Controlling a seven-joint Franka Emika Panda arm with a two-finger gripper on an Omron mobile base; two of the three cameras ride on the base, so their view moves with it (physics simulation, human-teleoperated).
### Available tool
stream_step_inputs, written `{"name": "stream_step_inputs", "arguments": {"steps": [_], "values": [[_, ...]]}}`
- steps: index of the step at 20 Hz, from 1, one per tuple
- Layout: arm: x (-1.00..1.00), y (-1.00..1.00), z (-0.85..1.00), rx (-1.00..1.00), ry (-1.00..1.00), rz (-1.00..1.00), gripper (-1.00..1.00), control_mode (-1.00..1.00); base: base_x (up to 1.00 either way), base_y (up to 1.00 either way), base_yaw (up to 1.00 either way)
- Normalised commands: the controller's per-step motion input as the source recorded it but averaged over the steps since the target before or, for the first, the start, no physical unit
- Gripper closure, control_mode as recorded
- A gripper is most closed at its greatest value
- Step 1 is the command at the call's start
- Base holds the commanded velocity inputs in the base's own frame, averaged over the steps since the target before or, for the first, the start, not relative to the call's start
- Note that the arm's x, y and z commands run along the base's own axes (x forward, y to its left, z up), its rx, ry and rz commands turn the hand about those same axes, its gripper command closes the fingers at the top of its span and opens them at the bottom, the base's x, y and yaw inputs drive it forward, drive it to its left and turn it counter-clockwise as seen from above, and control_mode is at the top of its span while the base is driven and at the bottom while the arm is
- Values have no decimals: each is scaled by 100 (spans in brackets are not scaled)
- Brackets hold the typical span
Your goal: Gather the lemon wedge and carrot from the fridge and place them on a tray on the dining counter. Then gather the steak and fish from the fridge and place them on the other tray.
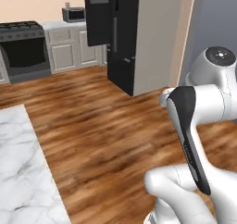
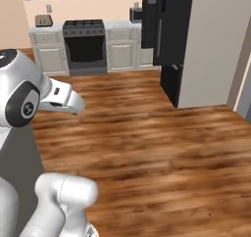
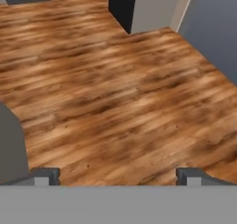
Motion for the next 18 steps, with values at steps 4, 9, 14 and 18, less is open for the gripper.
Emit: {"name": "stream_step_inputs", "arguments": {"steps": [4,9,14,18], "values": [[0,0,0,0,0,0,-100,100,100,5,-4],[0,0,0,0,0,0,-100,100,100,0,10],[0,0,0,0,0,0,-100,100,100,0,15],[0,0,0,0,0,0,-100,100,100,0,11]]}}
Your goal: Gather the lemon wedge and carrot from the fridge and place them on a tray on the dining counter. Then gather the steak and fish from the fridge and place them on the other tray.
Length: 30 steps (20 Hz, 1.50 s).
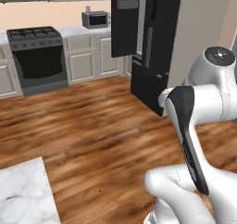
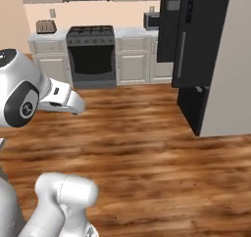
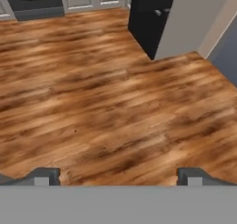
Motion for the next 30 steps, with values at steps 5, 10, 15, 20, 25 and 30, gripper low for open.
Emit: {"name": "stream_step_inputs", "arguments": {"steps": [5,10,15,20,25,30], "values": [[0,0,0,0,0,0,-100,100,100,7,10],[0,0,0,0,0,0,-100,100,100,13,8],[0,0,0,0,0,0,-100,100,100,5,2],[0,0,0,0,0,0,-100,100,100,5,-42],[0,0,0,0,0,0,-100,100,91,50,-66],[0,0,0,0,0,0,-100,100,86,80,-68]]}}
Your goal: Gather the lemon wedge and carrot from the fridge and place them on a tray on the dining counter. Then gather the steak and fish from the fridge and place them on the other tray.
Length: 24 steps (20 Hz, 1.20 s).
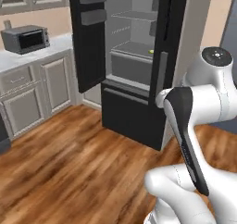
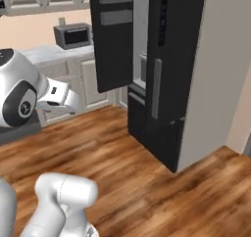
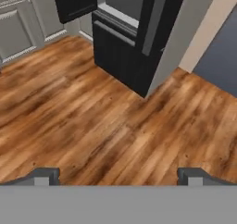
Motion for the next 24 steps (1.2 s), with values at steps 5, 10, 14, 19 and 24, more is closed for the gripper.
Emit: {"name": "stream_step_inputs", "arguments": {"steps": [5,10,14,19,24], "values": [[0,0,0,0,0,0,-100,100,72,98,-66],[0,0,0,0,0,0,-100,100,58,100,-64],[0,0,0,0,0,0,-100,100,44,100,-62],[0,0,0,0,0,0,-100,100,68,97,-53],[0,0,0,0,0,0,-100,100,87,80,-11]]}}
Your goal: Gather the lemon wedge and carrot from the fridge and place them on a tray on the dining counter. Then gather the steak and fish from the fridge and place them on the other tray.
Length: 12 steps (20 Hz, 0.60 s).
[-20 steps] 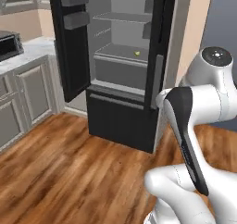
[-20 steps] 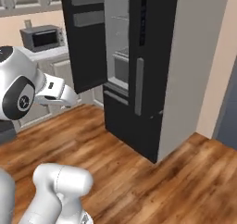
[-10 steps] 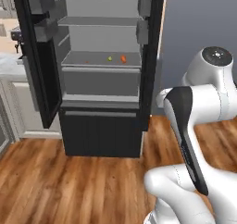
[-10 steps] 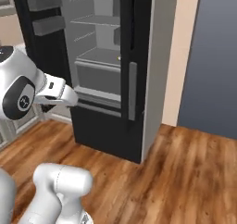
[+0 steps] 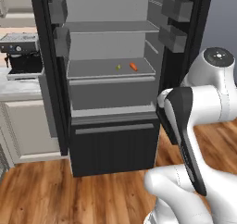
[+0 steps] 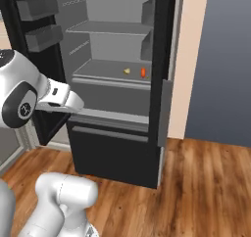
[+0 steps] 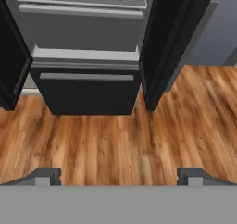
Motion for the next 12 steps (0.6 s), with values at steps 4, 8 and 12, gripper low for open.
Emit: {"name": "stream_step_inputs", "arguments": {"steps": [4,8,12], "values": [[0,0,0,0,0,0,-100,100,100,1,0],[0,0,0,0,0,0,-100,100,100,0,0],[0,0,0,0,0,0,-100,100,92,0,0]]}}
